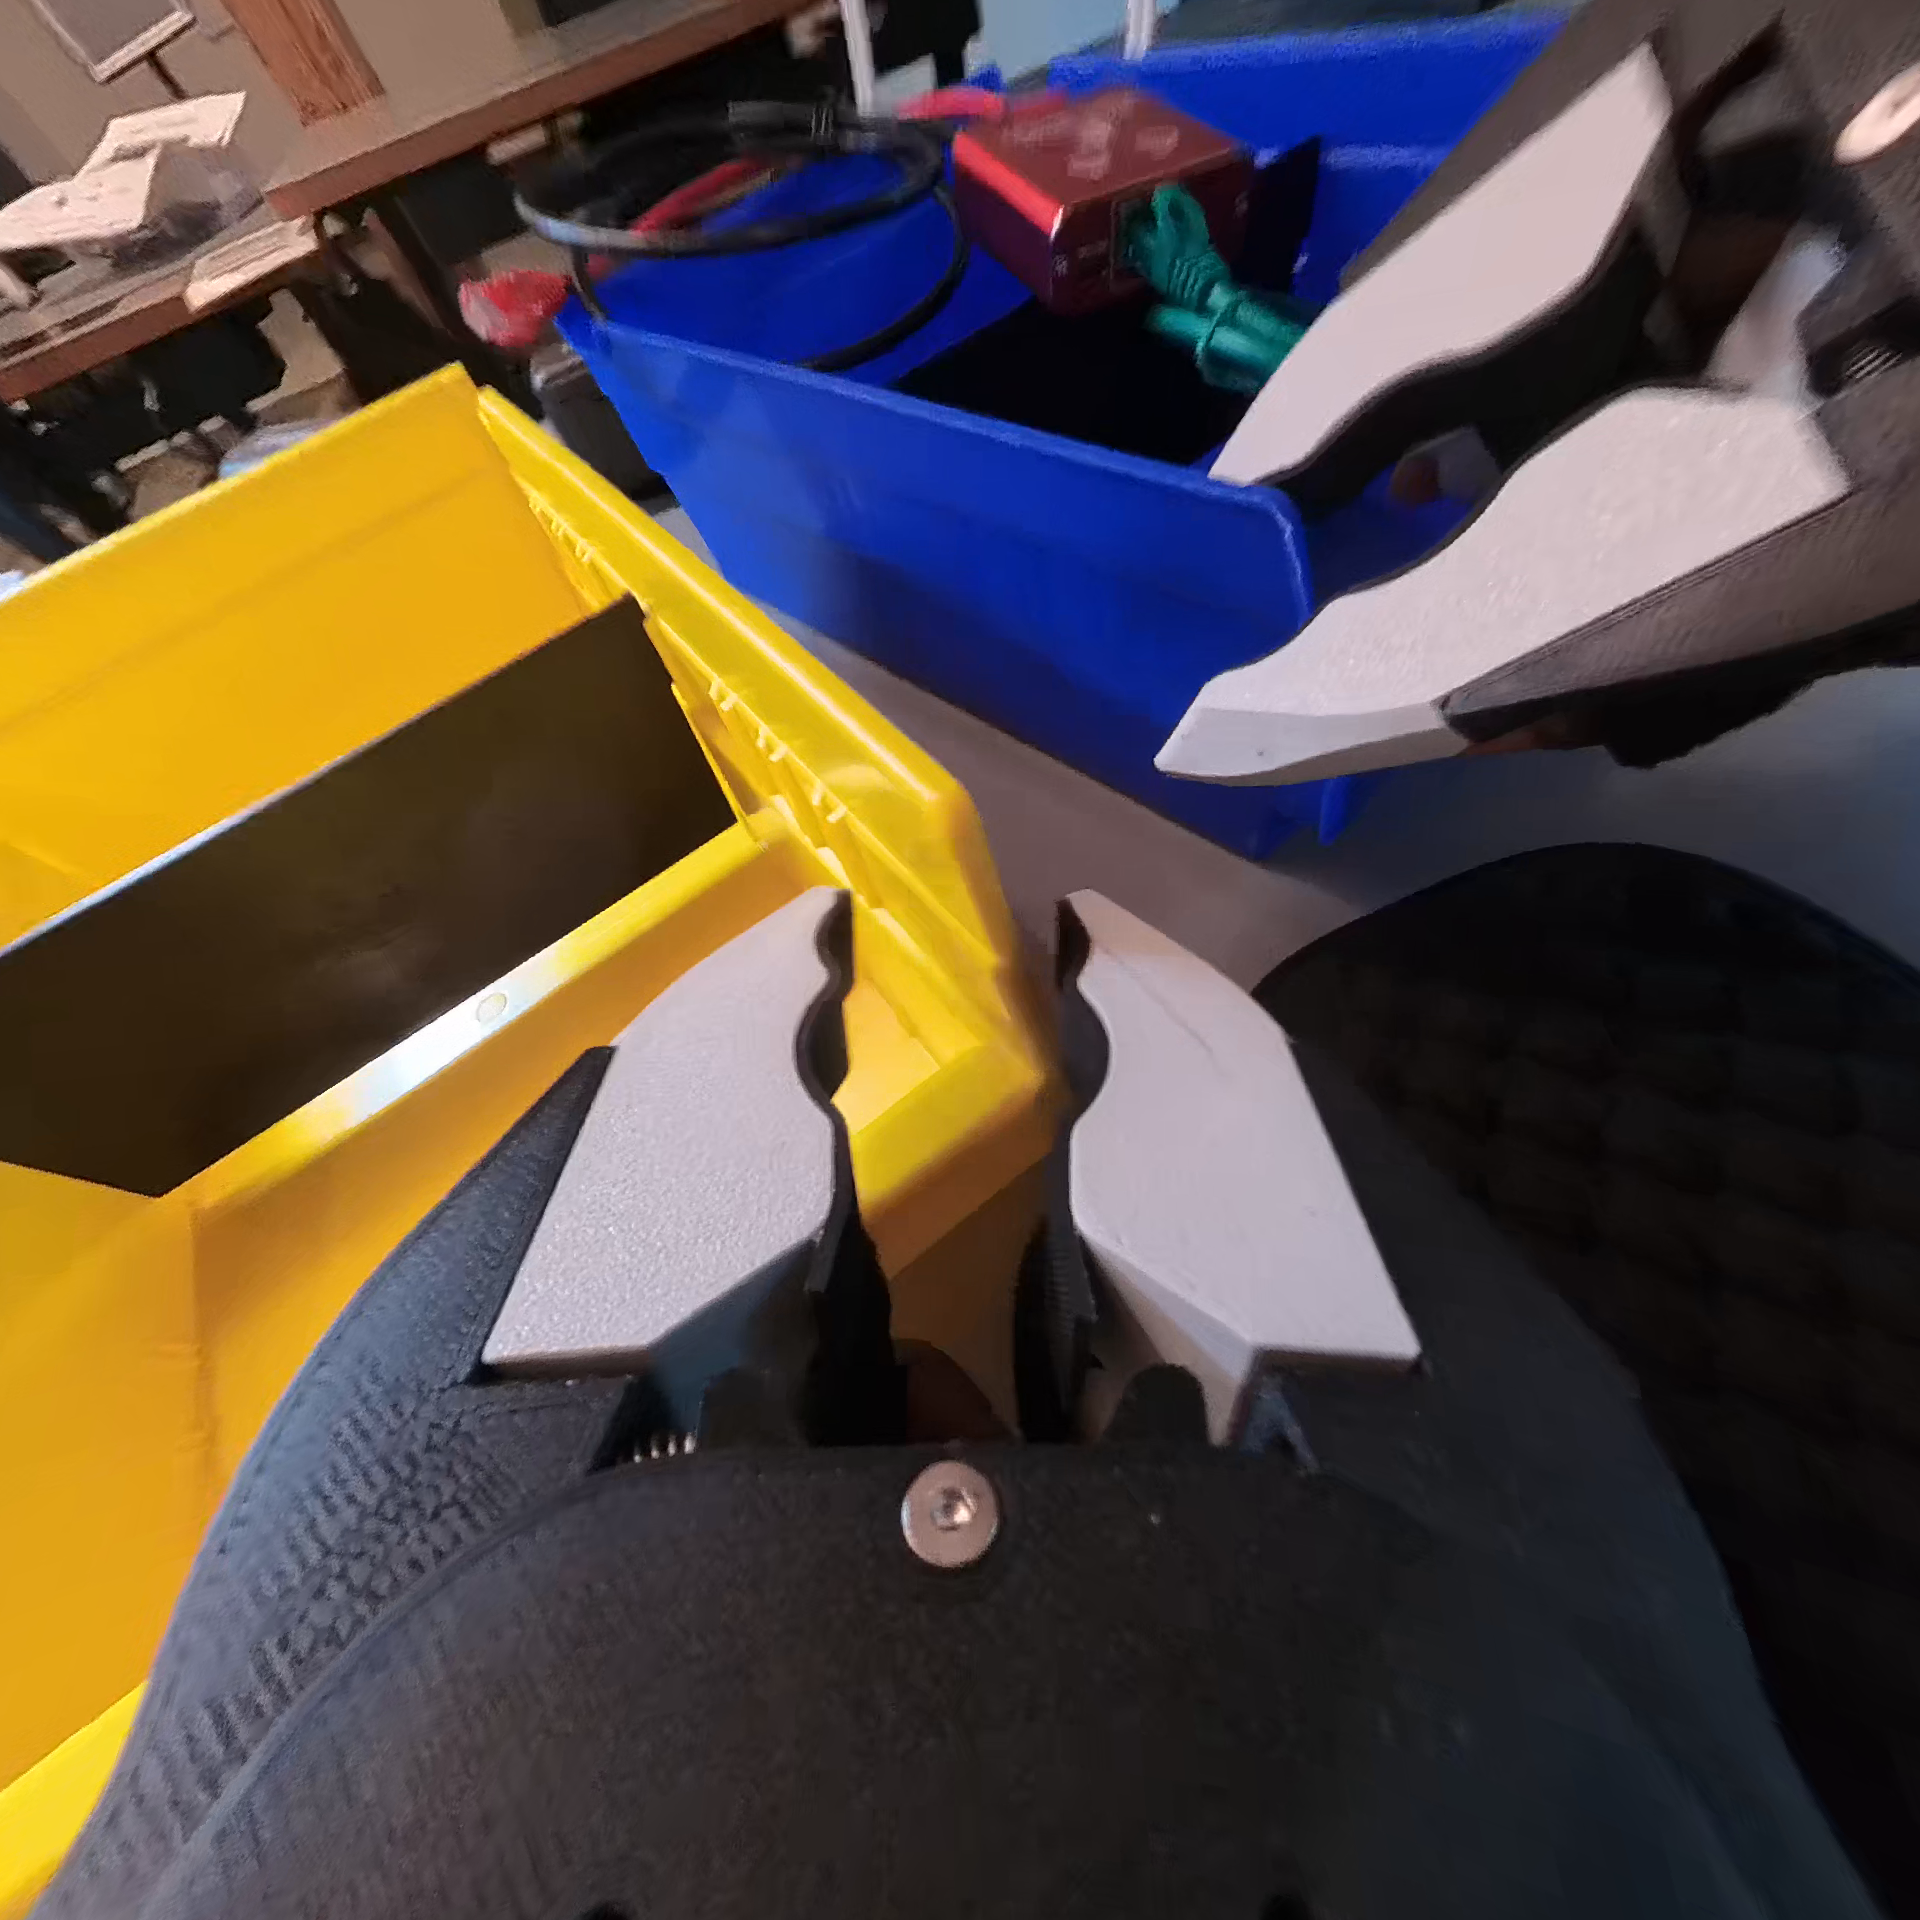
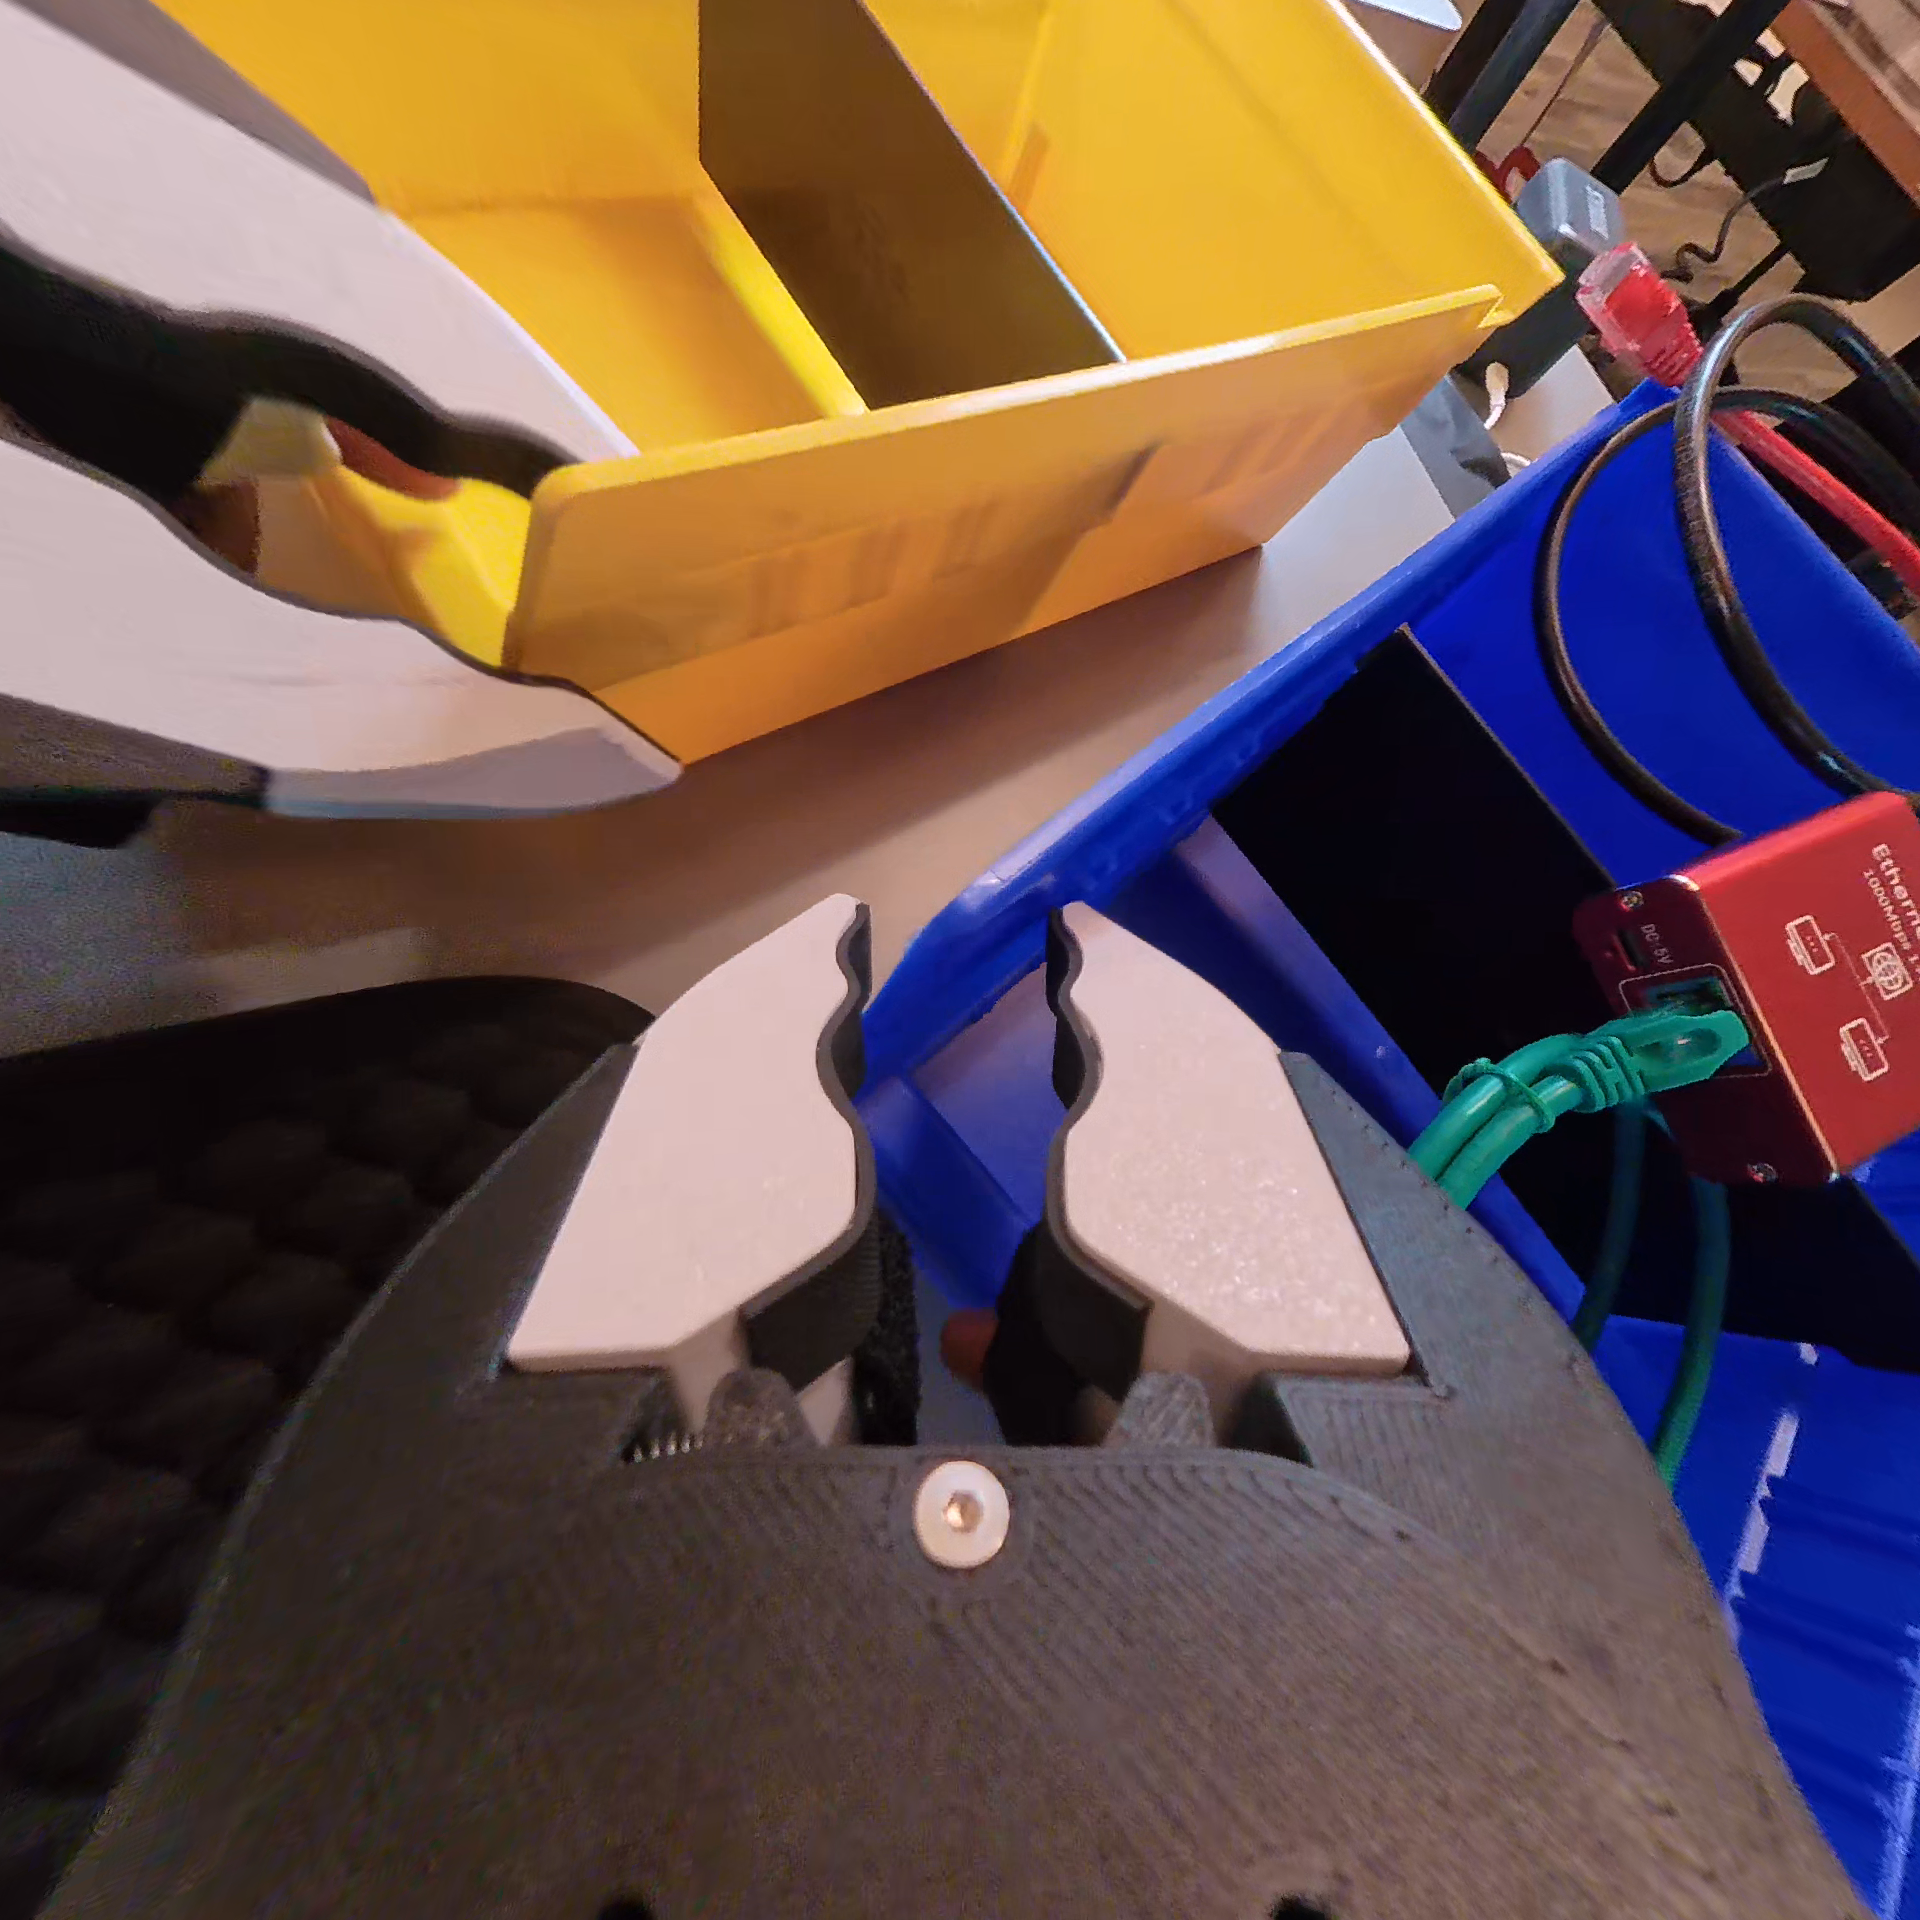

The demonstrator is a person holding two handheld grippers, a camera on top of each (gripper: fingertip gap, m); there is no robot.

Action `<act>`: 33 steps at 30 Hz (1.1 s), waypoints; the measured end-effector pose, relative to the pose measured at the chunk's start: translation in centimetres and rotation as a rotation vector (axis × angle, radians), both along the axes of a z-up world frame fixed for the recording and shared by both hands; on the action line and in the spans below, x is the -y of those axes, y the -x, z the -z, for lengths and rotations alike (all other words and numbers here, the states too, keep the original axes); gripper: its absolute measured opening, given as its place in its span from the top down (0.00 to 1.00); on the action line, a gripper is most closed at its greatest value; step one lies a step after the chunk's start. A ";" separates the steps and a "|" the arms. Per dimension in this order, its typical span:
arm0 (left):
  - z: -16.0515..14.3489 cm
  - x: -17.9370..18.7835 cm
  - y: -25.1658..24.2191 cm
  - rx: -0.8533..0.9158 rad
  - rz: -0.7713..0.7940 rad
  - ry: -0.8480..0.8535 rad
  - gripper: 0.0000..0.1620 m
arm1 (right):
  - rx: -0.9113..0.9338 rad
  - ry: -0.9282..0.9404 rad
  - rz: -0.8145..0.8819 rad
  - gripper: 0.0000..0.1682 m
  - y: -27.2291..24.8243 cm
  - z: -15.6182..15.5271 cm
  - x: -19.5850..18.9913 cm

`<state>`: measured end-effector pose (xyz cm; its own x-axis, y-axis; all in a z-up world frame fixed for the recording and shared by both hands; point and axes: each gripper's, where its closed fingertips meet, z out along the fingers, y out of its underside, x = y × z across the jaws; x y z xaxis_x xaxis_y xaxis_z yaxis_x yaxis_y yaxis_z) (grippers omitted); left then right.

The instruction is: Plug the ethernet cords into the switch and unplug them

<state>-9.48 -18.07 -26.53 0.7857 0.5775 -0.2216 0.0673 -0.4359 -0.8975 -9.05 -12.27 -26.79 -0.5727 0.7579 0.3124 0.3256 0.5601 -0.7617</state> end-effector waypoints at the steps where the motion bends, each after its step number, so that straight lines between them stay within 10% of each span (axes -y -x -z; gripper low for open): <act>1: -0.6 0.3 -0.2 0.001 0.011 -0.023 0.75 | -0.006 -0.003 0.000 0.80 -0.1 -0.1 0.0; 9: -8.7 11.4 3.3 -0.178 -0.250 -0.331 0.67 | -0.312 0.316 -0.016 0.61 -1.4 -7.0 2.3; 13: -7.0 17.3 6.5 -0.146 -0.461 -0.343 0.64 | -0.241 0.369 -0.065 0.62 -2.1 -6.2 5.5; 20: -0.1 18.5 8.3 0.086 -0.477 -0.215 0.66 | -0.055 0.226 -0.029 0.72 -0.6 -2.1 7.5; 22: 1.0 17.9 7.9 0.128 -0.429 -0.170 0.86 | -0.008 0.181 -0.029 0.75 -0.3 -0.9 7.8; 33: -5.1 17.7 5.6 -0.164 -0.495 -0.173 0.96 | -0.296 0.081 -0.050 0.90 -0.2 -5.5 6.3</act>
<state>-15.06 -35.74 -21.40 0.3741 0.9082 -0.1877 0.0796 -0.2332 -0.9692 -8.81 -18.57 -21.29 -0.5035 0.7600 0.4110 0.0567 0.5037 -0.8620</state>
